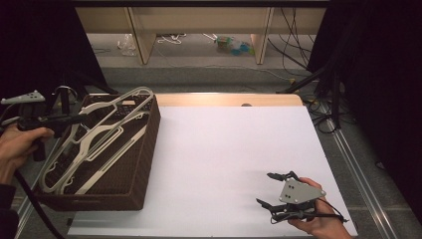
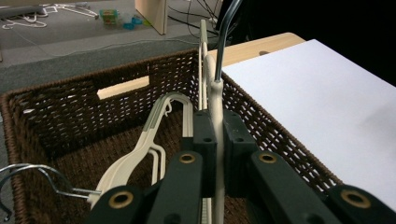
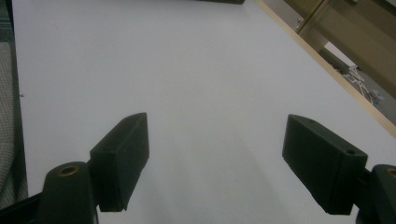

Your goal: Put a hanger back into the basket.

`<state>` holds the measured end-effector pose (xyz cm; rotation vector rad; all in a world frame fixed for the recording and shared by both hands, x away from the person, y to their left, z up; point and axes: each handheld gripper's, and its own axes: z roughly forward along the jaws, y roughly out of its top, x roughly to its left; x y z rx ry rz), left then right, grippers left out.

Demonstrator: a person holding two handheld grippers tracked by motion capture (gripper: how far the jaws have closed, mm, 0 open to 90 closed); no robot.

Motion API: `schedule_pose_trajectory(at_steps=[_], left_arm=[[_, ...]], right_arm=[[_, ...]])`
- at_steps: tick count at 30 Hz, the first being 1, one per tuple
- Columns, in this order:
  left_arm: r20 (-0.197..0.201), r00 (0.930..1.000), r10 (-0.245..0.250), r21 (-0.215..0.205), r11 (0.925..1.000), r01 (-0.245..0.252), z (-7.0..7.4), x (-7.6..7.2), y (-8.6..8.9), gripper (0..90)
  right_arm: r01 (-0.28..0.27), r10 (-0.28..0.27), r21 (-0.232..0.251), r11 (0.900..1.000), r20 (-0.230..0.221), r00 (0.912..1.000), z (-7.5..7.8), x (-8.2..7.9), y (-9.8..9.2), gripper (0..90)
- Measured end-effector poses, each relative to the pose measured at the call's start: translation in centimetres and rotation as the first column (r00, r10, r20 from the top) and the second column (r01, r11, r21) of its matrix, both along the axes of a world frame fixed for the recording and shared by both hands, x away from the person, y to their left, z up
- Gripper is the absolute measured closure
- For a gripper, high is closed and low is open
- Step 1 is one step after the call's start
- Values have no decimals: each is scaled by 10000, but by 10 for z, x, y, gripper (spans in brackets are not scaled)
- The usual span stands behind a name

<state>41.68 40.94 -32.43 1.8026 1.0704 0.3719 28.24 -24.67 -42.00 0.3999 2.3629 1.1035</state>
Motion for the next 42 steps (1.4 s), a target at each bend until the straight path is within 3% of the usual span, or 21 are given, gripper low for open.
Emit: schedule_pose_trajectory(at_steps=[13,27,29,33,35,42], left_arm=[[-634,9979,-134,-215,9997,121,-22,0,6,856],[-1599,9871,-12,-298,9995,-36,-56,11,-1,846],[-1808,9834,137,18,9999,-136,-61,13,-3,840],[-1854,9807,616,-161,9977,-657,-67,14,2,836],[-1925,9767,951,39,9954,-962,-68,14,5,824],[-2040,9600,1919,847,9804,-1779,-76,17,9,790]], right_arm=[[48,-48,-2,10000,65,10000,0,1,-1,241],[81,-81,-16,10000,167,9998,1,1,-1,241],[55,-55,-27,10000,146,9999,1,0,-1,241],[61,-61,-20,10000,143,9999,1,0,-2,242],[48,-48,-17,10000,169,9998,1,1,-2,241],[84,-84,4,10000,157,9998,1,1,-1,241]])
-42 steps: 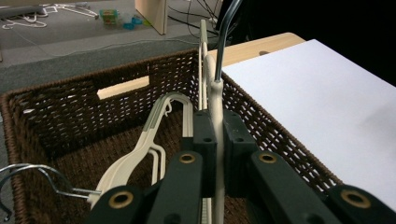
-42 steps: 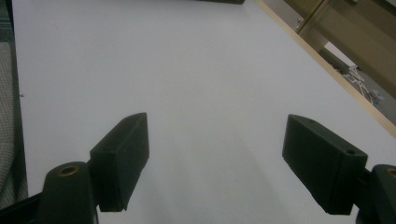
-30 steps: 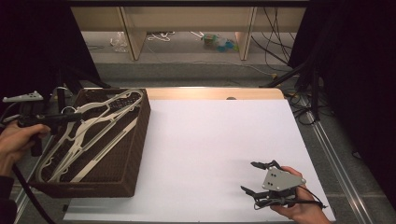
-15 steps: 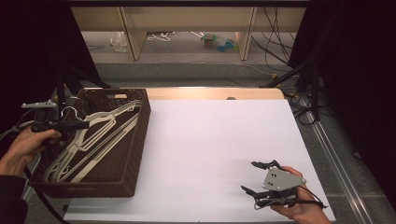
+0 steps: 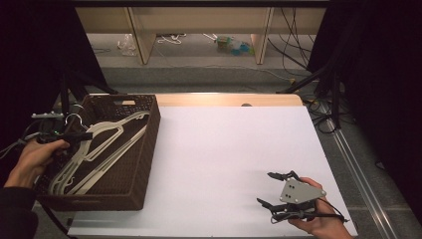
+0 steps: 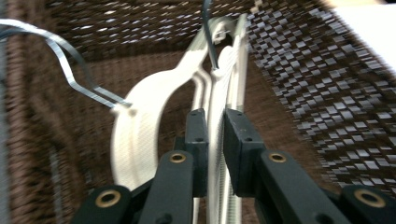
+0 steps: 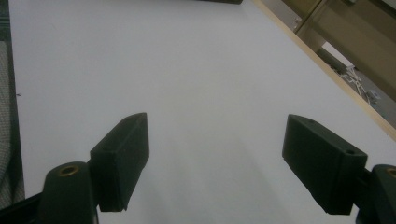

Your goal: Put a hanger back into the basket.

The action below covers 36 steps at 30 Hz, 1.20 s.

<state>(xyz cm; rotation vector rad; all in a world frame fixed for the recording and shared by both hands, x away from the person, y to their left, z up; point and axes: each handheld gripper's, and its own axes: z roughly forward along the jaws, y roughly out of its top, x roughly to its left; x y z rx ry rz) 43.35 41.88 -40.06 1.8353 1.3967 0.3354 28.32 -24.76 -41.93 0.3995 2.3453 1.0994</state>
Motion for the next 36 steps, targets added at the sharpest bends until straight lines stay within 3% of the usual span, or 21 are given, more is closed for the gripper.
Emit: schedule_pose_trajectory(at_steps=[5,10,12,16,17,21,23,24,28,32,36], left_arm=[[-136,9990,427,178,9989,-425,-5,1,3,773],[-202,9973,705,455,9965,-696,-6,-1,5,701],[-351,9982,494,986,9941,-457,-3,-3,10,674],[87,9965,837,706,9939,-841,4,-7,7,610],[298,9946,997,460,9938,-1010,6,-8,5,596],[862,9931,794,397,9958,-830,22,-17,-2,529],[1285,9882,837,-170,9965,-822,28,-24,-5,503],[1444,9857,874,-234,9961,-849,30,-28,-8,490],[1990,9774,707,-9,9974,-720,35,-43,-12,465],[2497,9656,729,684,9933,-927,43,-53,-7,443],[2715,9586,854,253,9951,-958,54,-64,-6,434]], right_arm=[[18,-17,20,10000,-38,10000,0,0,-1,241],[11,-11,14,10000,-27,10000,0,0,0,241],[10,-10,24,10000,-39,10000,0,0,0,241],[34,-34,55,10000,2,10000,1,1,-1,241],[32,-32,61,10000,-2,10000,1,1,-1,241],[42,-42,75,10000,7,10000,1,0,-1,241],[19,-19,62,10000,18,10000,1,0,-1,241],[38,-38,85,10000,72,10000,1,1,-1,241],[47,-48,79,10000,44,10000,1,1,-1,241],[58,-59,105,9999,70,10000,1,1,-1,241],[78,-78,114,9999,13,10000,1,0,-1,241]])
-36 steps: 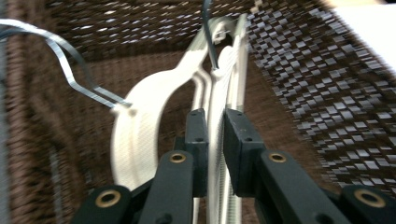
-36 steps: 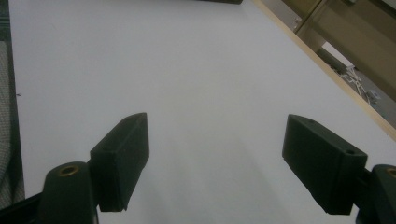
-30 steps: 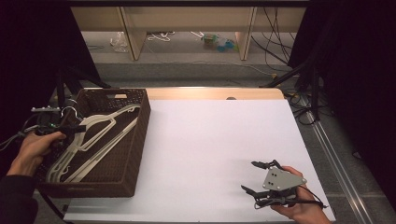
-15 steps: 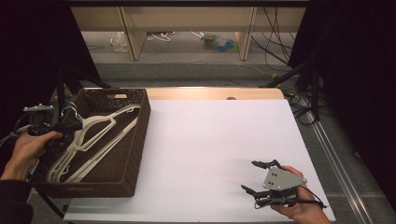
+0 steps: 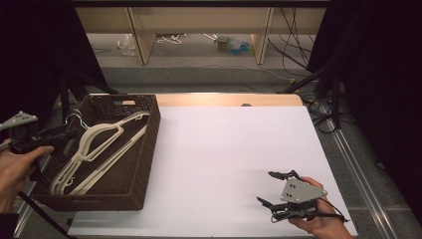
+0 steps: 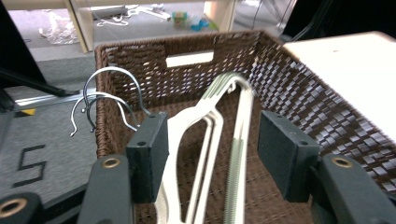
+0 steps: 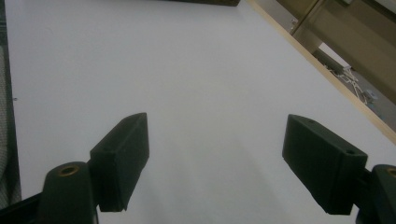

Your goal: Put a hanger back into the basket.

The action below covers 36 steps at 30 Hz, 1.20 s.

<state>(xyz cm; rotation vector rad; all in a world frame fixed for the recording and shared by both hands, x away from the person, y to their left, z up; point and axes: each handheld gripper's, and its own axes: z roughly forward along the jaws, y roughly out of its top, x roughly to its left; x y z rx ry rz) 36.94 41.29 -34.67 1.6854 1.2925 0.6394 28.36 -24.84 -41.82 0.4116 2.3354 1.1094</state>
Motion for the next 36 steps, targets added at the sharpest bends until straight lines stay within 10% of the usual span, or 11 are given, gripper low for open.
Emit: schedule_pose_trajectory(at_steps=[10,13,17,24,36], left_arm=[[626,9809,-1840,-471,9812,1871,5,-37,-74,376],[741,9592,-2727,-276,9609,2754,1,-48,-103,359],[1121,9314,-3463,-1130,9268,3582,-9,-62,-145,356],[1212,8711,-4759,-691,8714,4857,-35,-75,-201,334],[1610,8466,-5072,-498,8526,5202,-67,-75,-231,287]], right_arm=[[182,-178,289,9994,-121,9998,1,1,-1,235],[191,-188,371,9991,-96,9998,1,1,-1,235],[243,-238,410,9989,-126,9996,1,1,-2,235],[263,-258,560,9981,-113,9996,1,2,-3,233],[511,-445,1582,9861,-449,9980,1,4,-11,229]])
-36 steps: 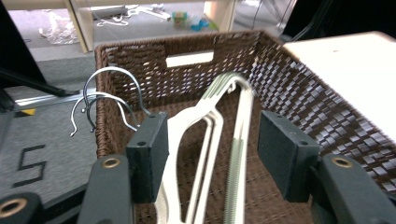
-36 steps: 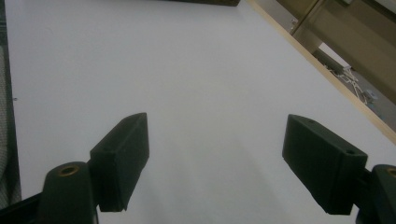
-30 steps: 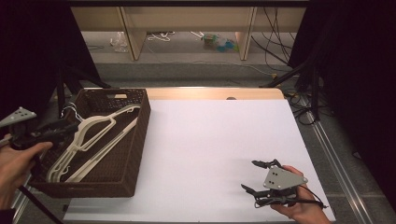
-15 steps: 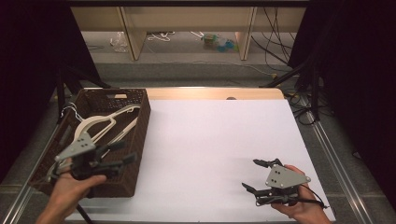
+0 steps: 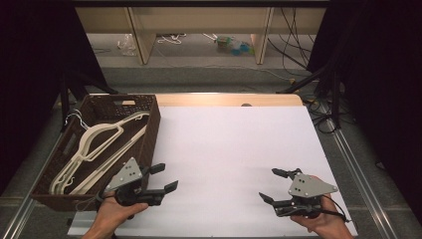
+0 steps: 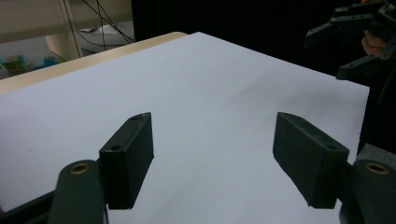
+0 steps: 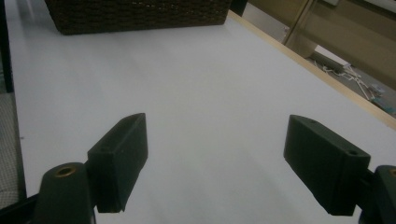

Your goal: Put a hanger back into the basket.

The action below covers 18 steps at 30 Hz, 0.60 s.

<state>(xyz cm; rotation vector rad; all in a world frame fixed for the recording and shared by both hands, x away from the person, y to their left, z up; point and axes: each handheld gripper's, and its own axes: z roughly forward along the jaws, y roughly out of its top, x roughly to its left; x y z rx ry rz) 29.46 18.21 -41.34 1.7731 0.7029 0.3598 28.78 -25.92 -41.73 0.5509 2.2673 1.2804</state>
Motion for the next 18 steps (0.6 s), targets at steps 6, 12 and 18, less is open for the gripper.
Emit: schedule_pose_trajectory(at_steps=[6,12,18], left_arm=[[150,9998,-145,190,9997,142,-15,-5,-1,250],[164,9997,181,174,9997,-184,-18,-11,9,218],[16,9994,351,26,9994,-351,-18,-12,14,208]], right_arm=[[301,-297,220,9993,-192,9994,-1,-3,-2,211],[868,-858,416,9954,-235,9960,0,-9,-6,194],[1479,-1458,541,9875,-408,9885,-3,-16,-12,193]])
